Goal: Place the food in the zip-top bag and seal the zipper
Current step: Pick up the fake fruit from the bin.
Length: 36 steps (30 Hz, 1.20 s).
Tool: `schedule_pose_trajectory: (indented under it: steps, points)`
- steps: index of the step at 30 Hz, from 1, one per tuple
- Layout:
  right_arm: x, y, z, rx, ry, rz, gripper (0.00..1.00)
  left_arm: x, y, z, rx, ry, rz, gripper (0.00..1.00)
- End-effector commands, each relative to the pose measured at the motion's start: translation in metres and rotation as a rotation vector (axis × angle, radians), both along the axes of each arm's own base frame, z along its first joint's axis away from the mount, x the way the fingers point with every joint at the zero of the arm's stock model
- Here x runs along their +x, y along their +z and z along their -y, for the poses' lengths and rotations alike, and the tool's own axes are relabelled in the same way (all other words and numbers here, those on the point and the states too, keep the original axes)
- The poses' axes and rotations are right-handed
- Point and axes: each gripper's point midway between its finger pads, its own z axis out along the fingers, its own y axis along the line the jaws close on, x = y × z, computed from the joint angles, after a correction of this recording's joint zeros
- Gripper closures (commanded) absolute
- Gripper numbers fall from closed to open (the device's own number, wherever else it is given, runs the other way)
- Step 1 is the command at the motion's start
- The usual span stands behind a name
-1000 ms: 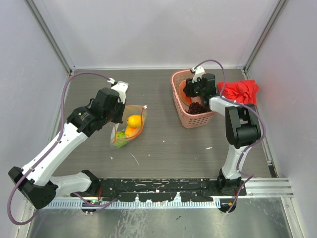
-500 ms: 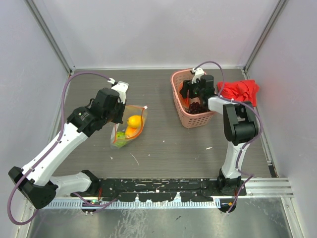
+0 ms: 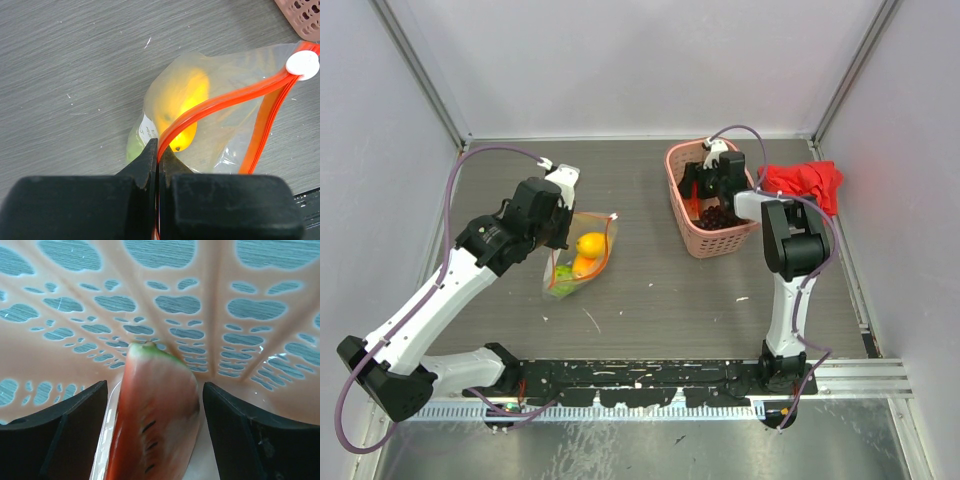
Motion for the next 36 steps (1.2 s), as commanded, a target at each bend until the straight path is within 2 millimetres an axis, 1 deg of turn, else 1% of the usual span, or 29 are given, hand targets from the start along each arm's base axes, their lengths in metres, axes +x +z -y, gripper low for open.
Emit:
schedule_pose_trajectory:
  steps: [1,3,5,8,10,13,16,21,29,36]
  points:
    - [0.012,0.013,-0.004,0.017,-0.014,0.005,0.19,0.01,0.015,0.007,-0.055,0.002,0.057,1.0]
    - [0.011,0.007,-0.002,0.009,-0.022,-0.016,0.19,0.009,0.015,0.007,-0.057,0.001,0.056,1.0]
    - [0.009,0.004,-0.002,0.007,-0.02,-0.03,0.22,0.009,0.015,0.008,-0.06,-0.001,0.055,1.0]
    - [0.006,0.005,-0.005,0.016,-0.004,-0.032,0.34,0.01,0.015,0.008,-0.06,0.0,0.054,1.0]
    - [0.005,0.015,-0.008,0.03,0.012,-0.011,0.42,0.01,0.014,0.008,-0.059,0.0,0.053,1.0]
    - [0.005,0.038,-0.01,0.039,0.02,0.043,0.52,0.009,0.015,0.008,-0.06,-0.002,0.053,1.0]
    - [0.002,0.065,-0.009,0.049,0.025,0.107,0.59,0.009,0.015,0.009,-0.064,-0.004,0.053,1.0]
    - [-0.007,0.11,-0.004,0.052,0.009,0.211,0.65,0.008,0.018,0.01,-0.075,-0.012,0.058,1.0]
    - [-0.026,0.165,0.005,0.057,-0.025,0.331,0.69,0.003,0.023,0.017,-0.114,-0.042,0.051,1.0]
    - [-0.053,0.208,0.005,0.052,-0.062,0.423,0.7,0.0,0.029,0.022,-0.146,-0.055,0.045,1.0]
